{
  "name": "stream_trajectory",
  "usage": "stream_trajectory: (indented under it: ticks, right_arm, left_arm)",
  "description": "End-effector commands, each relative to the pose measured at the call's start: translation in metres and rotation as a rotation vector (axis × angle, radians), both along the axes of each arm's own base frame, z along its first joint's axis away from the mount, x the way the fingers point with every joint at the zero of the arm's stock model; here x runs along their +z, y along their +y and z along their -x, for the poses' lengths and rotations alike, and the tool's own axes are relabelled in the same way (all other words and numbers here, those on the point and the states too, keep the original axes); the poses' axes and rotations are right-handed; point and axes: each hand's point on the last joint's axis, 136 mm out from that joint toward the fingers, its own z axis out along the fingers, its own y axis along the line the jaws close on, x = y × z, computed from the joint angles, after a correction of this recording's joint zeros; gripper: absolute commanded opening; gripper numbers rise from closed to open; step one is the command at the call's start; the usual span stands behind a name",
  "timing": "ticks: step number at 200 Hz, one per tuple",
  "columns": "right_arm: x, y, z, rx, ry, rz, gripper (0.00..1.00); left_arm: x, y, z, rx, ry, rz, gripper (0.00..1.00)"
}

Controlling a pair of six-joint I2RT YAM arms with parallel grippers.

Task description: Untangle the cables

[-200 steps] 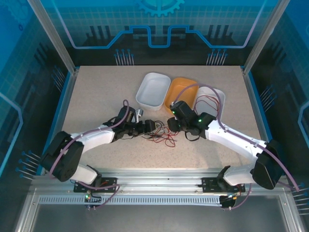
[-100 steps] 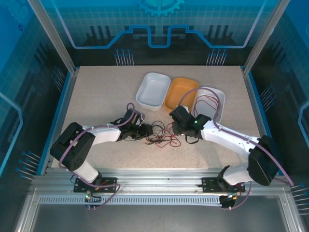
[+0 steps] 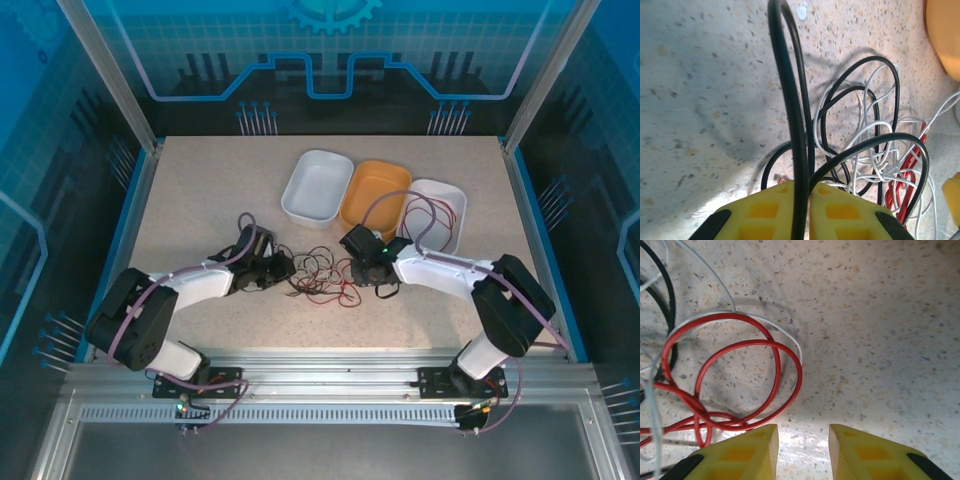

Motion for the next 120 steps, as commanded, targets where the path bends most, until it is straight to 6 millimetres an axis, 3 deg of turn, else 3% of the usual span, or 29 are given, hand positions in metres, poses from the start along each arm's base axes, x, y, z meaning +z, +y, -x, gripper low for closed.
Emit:
stream_trajectory:
  ticks: [1,42,120]
  right_arm:
    - [-0.005,0.009,-0.013,-0.011,0.003,-0.013,0.30]
    - [-0.023,0.007,-0.014,-0.038,0.054,-0.005,0.27]
    - [-0.027,0.016,-0.019,-0.064,0.062,-0.029,0.30]
  left_arm:
    - [0.002,0.010,0.005,-0.004,-0.006,-0.026,0.17]
    - [0.019,0.007,0.004,-0.014,-0.047,-0.004,0.34]
    - [0.027,0.002,0.003,-0.006,-0.057,0.018,0.53]
